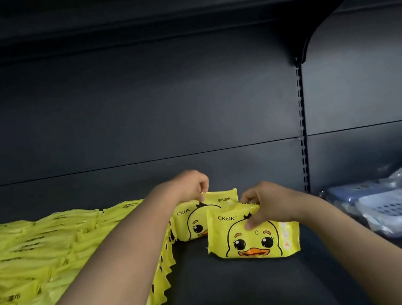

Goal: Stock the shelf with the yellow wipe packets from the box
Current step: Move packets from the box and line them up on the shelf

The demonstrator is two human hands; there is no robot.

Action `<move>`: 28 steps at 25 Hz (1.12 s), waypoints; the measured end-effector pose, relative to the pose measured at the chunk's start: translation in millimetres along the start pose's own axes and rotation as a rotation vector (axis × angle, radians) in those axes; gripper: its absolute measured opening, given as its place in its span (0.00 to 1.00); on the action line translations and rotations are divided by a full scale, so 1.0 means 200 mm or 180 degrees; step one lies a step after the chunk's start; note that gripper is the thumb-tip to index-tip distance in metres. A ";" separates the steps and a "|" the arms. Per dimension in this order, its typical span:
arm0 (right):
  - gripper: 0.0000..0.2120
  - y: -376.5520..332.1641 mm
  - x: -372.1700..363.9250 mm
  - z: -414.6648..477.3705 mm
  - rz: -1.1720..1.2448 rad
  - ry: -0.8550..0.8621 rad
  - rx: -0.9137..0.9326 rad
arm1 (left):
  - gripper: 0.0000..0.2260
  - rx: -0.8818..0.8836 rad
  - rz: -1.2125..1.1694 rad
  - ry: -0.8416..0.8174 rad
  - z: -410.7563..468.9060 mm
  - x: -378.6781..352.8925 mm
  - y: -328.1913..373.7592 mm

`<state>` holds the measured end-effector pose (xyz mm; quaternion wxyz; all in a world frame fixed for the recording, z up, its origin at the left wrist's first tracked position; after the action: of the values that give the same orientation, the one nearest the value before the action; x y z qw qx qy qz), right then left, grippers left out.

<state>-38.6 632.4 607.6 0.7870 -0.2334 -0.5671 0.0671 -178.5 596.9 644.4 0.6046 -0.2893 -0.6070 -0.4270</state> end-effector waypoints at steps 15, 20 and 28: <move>0.24 0.05 0.00 0.09 -0.0211 0.0166 -0.0038 | 0.07 -0.0102 0.0542 0.0157 0.03 0.04 -0.13; 0.24 -0.11 -0.07 0.31 -0.0701 0.0201 0.0224 | 0.10 0.0007 0.0835 0.0271 -0.19 0.19 -0.27; 0.30 -0.13 -0.29 0.38 -0.1612 0.0479 0.0274 | 0.12 0.0023 0.0732 0.0532 -0.36 0.20 -0.40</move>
<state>-133.1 610.5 586.8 0.8279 -0.0547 -0.5439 -0.1254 -216.6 489.9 663.4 0.6990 -0.3183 -0.5189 -0.3753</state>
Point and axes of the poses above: each hand's wrist, its own z-axis towards the middle knuckle, its own x-axis out of the back of the hand, y = z × x, the point moved 9 cm from there along z, towards the middle knuckle, and after that the axes turned 14 degrees about x, right-handed, at the moved point
